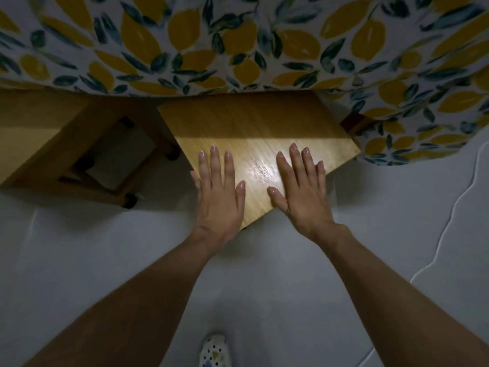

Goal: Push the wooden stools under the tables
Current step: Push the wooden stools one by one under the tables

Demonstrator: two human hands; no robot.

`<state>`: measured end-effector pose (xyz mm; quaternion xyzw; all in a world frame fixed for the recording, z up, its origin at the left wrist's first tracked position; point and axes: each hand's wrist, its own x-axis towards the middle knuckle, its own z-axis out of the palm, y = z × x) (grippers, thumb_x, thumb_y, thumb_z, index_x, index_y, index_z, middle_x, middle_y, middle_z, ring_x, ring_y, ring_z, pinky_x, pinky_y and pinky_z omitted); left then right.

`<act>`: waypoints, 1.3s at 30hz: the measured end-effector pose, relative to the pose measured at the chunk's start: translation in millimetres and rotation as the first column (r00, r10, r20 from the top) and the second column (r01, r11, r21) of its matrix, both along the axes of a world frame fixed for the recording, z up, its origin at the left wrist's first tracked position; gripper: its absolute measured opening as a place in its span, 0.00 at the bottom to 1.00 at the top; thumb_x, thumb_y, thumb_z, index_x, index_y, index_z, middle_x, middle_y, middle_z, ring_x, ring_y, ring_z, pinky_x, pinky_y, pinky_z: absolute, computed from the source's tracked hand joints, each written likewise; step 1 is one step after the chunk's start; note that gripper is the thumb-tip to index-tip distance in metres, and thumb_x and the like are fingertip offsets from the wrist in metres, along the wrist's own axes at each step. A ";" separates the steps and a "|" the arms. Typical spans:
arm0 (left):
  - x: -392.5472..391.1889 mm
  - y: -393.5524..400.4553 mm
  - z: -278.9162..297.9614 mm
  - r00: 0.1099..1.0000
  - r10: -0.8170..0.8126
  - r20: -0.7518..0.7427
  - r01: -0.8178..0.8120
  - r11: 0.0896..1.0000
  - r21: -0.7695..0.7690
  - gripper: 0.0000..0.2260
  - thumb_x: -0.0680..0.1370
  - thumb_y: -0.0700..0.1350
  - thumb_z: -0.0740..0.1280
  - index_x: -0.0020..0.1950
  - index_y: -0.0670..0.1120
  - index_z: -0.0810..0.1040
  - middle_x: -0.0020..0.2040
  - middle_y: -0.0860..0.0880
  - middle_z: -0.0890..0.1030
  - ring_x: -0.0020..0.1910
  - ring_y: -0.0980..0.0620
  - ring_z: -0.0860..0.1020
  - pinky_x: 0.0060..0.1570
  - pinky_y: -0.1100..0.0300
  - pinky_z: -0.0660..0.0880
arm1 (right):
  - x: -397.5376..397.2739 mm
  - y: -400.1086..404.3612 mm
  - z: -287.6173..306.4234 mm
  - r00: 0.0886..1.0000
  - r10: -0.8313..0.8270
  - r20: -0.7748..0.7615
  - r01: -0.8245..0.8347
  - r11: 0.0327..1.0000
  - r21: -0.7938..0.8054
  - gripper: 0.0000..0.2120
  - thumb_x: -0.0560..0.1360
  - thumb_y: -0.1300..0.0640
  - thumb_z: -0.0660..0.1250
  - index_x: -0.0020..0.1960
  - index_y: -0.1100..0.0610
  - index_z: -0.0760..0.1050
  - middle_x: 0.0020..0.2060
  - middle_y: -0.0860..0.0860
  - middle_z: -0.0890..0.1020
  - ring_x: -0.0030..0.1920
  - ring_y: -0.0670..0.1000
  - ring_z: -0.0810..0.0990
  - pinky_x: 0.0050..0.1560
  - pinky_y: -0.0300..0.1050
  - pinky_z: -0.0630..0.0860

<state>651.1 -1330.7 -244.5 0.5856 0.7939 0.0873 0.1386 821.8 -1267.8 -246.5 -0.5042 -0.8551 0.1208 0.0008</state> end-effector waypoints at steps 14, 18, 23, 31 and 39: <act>-2.5 54.5 1.4 1.000 0.006 0.008 -0.006 1.000 -0.005 0.27 0.81 0.52 0.46 0.78 0.43 0.48 0.78 0.40 0.46 0.77 0.40 0.42 0.72 0.40 0.40 | -2.8 59.2 7.8 0.999 0.026 0.038 -0.025 0.999 -0.037 0.34 0.79 0.37 0.46 0.79 0.52 0.49 0.79 0.53 0.47 0.78 0.54 0.40 0.73 0.48 0.30; -3.7 61.8 4.1 1.000 0.003 0.005 -0.003 1.000 -0.024 0.27 0.81 0.53 0.46 0.78 0.42 0.47 0.78 0.40 0.45 0.77 0.40 0.42 0.72 0.40 0.40 | -2.6 68.2 9.1 0.999 0.037 0.039 -0.035 0.998 -0.056 0.34 0.78 0.36 0.44 0.79 0.50 0.45 0.79 0.52 0.44 0.77 0.52 0.37 0.72 0.48 0.29; -12.5 60.7 5.5 0.995 -0.051 0.084 0.054 0.998 -0.036 0.28 0.82 0.54 0.47 0.77 0.44 0.43 0.78 0.42 0.40 0.76 0.44 0.35 0.71 0.45 0.33 | -5.4 66.1 12.7 0.998 0.033 0.052 -0.031 0.998 -0.056 0.33 0.79 0.37 0.42 0.79 0.50 0.43 0.79 0.51 0.42 0.77 0.50 0.34 0.73 0.47 0.28; -119.3 16.1 13.4 0.930 -0.335 0.150 0.344 0.939 -0.032 0.27 0.81 0.54 0.42 0.77 0.45 0.42 0.78 0.49 0.40 0.76 0.54 0.37 0.75 0.54 0.39 | -93.4 24.0 29.0 0.960 -0.269 -0.081 0.270 0.963 -0.006 0.29 0.79 0.44 0.46 0.74 0.60 0.61 0.75 0.60 0.59 0.77 0.59 0.50 0.77 0.58 0.46; -317.5 -54.2 29.5 0.983 -0.145 0.108 0.141 0.989 0.047 0.25 0.82 0.52 0.45 0.77 0.46 0.45 0.78 0.51 0.43 0.77 0.55 0.38 0.74 0.59 0.37 | -280.4 -60.4 20.9 0.965 -0.175 -0.197 0.183 0.983 0.027 0.30 0.79 0.44 0.51 0.76 0.60 0.59 0.78 0.59 0.55 0.78 0.56 0.48 0.77 0.55 0.43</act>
